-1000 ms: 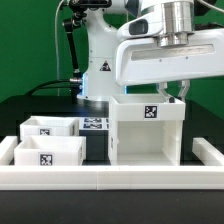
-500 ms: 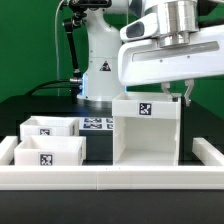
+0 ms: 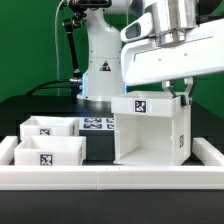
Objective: Assemble drawer
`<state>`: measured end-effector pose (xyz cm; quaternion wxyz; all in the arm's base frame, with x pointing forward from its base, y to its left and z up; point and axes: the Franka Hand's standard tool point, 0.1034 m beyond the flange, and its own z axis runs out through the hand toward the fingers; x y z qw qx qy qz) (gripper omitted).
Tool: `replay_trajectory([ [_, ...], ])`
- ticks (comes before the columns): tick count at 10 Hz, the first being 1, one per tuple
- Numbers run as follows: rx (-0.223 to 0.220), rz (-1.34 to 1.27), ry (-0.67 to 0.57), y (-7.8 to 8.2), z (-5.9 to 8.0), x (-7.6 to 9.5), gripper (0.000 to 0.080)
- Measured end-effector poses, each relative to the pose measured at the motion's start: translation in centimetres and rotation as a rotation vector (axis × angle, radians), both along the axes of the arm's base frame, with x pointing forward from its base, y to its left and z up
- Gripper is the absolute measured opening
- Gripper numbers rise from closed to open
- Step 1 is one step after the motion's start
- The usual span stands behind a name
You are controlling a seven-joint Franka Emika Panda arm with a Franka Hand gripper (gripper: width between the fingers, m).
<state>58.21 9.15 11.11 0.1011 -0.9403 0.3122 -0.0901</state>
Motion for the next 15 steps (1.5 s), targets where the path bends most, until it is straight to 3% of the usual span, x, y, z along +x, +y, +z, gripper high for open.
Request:
replay_trajectory([
  [3, 0.049, -0.127, 0.002, 0.1, 0.4, 0.3, 0.0046],
  [8, 0.15, -0.422, 0.0, -2.0, 0.4, 1.5, 0.0048],
  [11, 0.197, -0.538, 0.011, -1.7, 0.8, 1.7, 0.0049],
  [15, 0.304, -0.801, 0.054, -1.7, 0.3, 2.4, 0.0049],
])
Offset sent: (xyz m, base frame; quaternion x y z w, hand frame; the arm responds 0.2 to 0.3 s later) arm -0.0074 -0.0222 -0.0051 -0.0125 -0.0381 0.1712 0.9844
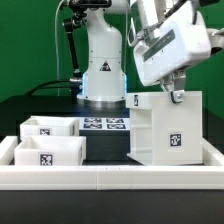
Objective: Assemble drawer
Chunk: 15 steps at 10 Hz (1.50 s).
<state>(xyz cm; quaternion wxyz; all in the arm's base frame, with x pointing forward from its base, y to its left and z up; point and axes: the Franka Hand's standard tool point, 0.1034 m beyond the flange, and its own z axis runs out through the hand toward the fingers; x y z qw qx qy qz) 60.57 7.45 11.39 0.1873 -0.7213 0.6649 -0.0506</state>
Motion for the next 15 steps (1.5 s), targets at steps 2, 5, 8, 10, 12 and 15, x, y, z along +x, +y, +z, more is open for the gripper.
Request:
replay_trajectory([
  [2, 0.055, -0.116, 0.02, 1.3, -0.1, 1.1, 0.0052],
  [5, 0.074, -0.115, 0.025, 2.2, -0.2, 2.5, 0.0052],
  [8, 0.09, -0.106, 0.053, 2.1, -0.3, 3.3, 0.0054],
  [10, 0.095, -0.075, 0.071, 2.2, -0.4, 3.4, 0.0054],
  [12, 0.095, -0.074, 0.071, 2.2, -0.4, 3.4, 0.0054],
  [15, 0.09, 0.088, 0.103, 1.5, 0.5, 2.4, 0.0434],
])
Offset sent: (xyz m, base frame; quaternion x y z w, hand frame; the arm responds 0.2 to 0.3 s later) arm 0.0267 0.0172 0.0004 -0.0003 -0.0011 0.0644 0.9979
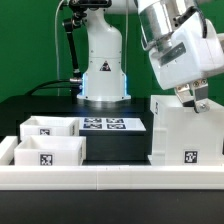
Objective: Assemble drawer
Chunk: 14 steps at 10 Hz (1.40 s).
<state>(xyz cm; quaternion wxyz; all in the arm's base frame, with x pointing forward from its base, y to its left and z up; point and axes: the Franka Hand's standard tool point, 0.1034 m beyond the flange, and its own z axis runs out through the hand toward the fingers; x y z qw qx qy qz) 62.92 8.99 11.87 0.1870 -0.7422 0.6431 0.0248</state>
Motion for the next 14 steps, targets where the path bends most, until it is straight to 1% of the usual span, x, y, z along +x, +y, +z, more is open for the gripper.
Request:
replay_trajectory([
  [1, -0.007, 0.104, -0.016, -0.7, 0.9, -0.5, 0.0566],
  [2, -0.003, 0.211, -0.023, -1.6, 1.8, -1.4, 0.0624],
  [3, 0.009, 0.315, -0.031, -2.7, 2.6, -2.0, 0.0644],
  [4, 0.018, 0.378, -0.039, -3.8, 3.2, -2.3, 0.0644],
  [5, 0.023, 0.402, -0.039, -4.2, 3.2, -2.6, 0.0648],
  [7, 0.017, 0.429, -0.048, -4.0, 3.1, -2.6, 0.0649],
  [8, 0.01, 0.473, -0.026, -3.9, 3.1, -2.9, 0.0649],
  [9, -0.035, 0.636, 0.032, -3.9, 3.1, -3.4, 0.0649],
  [10, -0.061, 0.808, -0.032, -4.7, 2.9, -3.1, 0.0649],
  [11, -0.09, 0.942, -0.059, -5.8, 2.6, -3.4, 0.0649],
  [12, -0.136, 1.071, -0.078, -6.7, 2.1, -3.5, 0.0649],
  [13, -0.204, 1.169, -0.116, -7.2, 1.7, -3.2, 0.0649],
  [14, -0.203, 1.21, -0.124, -7.1, 1.6, -3.4, 0.0649],
])
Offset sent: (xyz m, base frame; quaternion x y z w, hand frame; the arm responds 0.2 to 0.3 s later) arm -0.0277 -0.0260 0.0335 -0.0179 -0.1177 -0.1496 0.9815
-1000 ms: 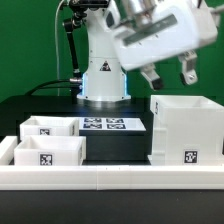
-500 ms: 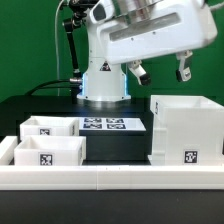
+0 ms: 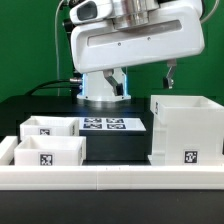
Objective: Assemble drawer
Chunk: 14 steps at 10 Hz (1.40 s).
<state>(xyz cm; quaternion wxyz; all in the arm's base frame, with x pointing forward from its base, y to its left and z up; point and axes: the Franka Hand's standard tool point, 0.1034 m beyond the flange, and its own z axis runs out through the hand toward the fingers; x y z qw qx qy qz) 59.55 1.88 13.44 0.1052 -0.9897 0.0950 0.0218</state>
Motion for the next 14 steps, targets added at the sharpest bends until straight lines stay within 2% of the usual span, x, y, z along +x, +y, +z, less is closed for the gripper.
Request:
replay_trajectory([
  [3, -0.003, 0.125, -0.022, -0.5, 0.3, 0.1, 0.0649],
  [6, -0.056, 0.131, -0.076, -5.5, -1.7, -0.9, 0.0649],
  [8, -0.091, 0.111, -0.096, -8.4, -4.0, -1.7, 0.0649],
  [9, -0.098, 0.133, -0.101, -9.3, -5.2, -1.9, 0.0649],
  [10, -0.096, 0.135, -0.094, -9.4, -5.7, -1.9, 0.0649],
  [14, -0.096, 0.137, -0.093, -9.3, -5.8, -1.9, 0.0649],
])
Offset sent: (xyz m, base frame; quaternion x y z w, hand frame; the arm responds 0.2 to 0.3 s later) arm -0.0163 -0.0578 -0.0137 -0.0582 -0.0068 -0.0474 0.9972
